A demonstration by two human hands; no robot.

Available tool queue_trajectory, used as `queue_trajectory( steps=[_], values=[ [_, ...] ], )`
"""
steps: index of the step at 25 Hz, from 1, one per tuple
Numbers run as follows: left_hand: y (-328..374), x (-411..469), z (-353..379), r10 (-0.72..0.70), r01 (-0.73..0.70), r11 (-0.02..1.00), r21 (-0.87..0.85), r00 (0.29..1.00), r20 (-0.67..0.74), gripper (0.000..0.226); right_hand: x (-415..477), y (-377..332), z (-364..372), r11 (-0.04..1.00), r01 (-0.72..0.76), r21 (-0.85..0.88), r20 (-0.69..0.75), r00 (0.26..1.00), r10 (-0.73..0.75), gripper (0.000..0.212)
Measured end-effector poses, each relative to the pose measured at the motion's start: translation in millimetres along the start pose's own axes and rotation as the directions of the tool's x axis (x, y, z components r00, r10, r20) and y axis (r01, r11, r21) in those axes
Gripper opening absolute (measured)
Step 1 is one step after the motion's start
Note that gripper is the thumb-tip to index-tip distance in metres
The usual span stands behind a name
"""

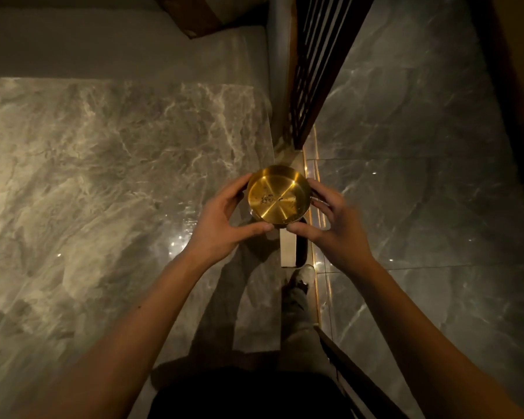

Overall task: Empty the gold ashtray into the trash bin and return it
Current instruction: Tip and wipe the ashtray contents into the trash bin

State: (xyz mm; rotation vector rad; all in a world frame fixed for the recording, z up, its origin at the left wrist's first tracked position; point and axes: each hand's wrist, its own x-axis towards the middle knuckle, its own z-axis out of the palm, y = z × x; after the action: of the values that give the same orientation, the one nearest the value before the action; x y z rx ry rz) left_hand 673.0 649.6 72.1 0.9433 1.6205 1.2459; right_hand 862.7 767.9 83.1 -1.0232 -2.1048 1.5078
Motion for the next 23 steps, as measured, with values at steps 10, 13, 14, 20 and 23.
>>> queue_trajectory(
  steps=[10,13,14,20,23],
  values=[
    [-35.8,63.1,140.5,-0.368,0.366,0.929,-0.063,0.93,-0.018,0.096,12.5,138.1,-89.2,0.932,-0.295,0.208,0.09,0.955,0.282,0.089],
    [-77.8,76.0,170.7,-0.455,0.45,0.884,-0.13,0.891,-0.01,0.091,12.5,186.8,-86.9,0.884,-0.402,0.238,0.115,0.915,0.386,0.085],
    [-91.0,78.4,179.2,-0.482,0.475,0.867,-0.153,0.876,-0.012,0.087,12.7,201.9,-85.1,0.866,-0.435,0.245,0.127,0.9,0.417,0.08],
    [-160.7,100.2,204.9,-0.583,0.576,0.8,-0.167,0.812,0.009,0.072,25.2,282.2,-69.9,0.785,-0.551,0.282,0.185,0.835,0.519,0.067],
    [-198.4,111.2,213.6,-0.613,0.604,0.779,-0.166,0.79,-0.001,0.059,35.4,321.1,-58.8,0.745,-0.591,0.309,0.221,0.807,0.548,0.063]
  ],
)
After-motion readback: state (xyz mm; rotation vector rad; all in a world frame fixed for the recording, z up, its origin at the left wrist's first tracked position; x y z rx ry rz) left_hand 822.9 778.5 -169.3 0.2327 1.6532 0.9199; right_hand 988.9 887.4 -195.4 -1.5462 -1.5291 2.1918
